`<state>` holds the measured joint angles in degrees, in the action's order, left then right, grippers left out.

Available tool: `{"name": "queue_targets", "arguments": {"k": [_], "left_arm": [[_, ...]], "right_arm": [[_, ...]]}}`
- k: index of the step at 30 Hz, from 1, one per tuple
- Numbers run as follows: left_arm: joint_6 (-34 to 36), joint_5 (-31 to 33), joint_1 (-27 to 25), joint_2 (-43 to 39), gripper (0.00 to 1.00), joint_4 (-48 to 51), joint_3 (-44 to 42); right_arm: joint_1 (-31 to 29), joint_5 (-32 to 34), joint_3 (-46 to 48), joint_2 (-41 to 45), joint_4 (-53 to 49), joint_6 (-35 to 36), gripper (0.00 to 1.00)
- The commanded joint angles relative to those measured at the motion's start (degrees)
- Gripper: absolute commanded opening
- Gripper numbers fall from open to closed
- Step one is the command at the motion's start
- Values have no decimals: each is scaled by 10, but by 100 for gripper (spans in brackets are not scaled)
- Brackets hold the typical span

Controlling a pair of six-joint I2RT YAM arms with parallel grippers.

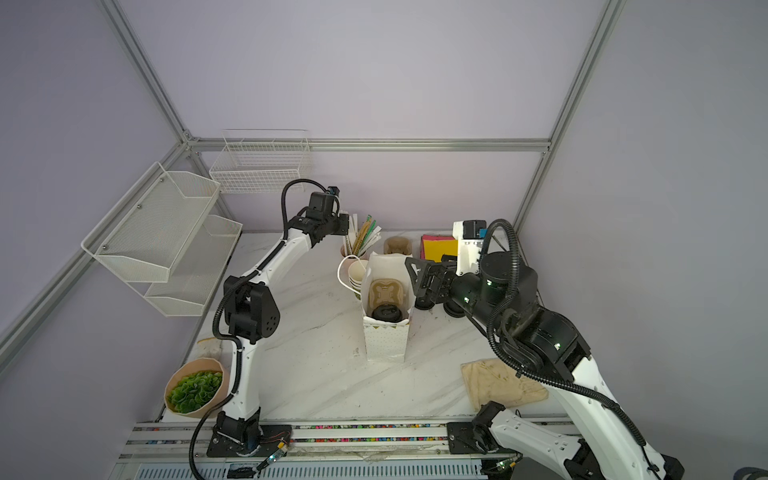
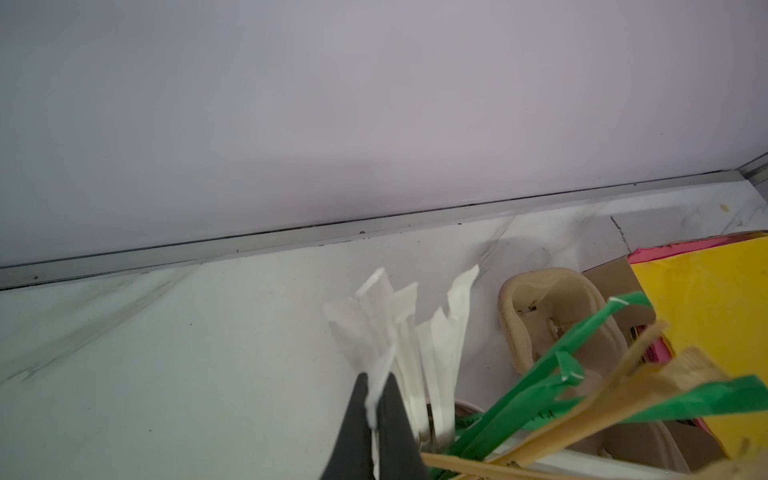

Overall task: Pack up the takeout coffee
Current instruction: 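Grasp a wrapped white straw from the pink cup with the left gripper, then pull the white straw up out of the pink cup with the left gripper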

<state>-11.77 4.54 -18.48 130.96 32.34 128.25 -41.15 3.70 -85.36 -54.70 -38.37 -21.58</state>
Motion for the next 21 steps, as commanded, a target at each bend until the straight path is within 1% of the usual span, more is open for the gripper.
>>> {"name": "queue_targets", "arguments": {"k": [1,12,19,21], "left_arm": [[12,10,-3,-56,0,-8,40],[8,15,-4,-130,0,-4,14],[-2,20,-5,-227,0,11,-4],[-22,12,-9,-266,0,12,-10]], "right_arm": [[2,6,3,5,10,10,97],[2,12,8,2,17,8,97],[2,52,9,-10,11,-16,97],[2,72,10,-14,10,-25,97]]}}
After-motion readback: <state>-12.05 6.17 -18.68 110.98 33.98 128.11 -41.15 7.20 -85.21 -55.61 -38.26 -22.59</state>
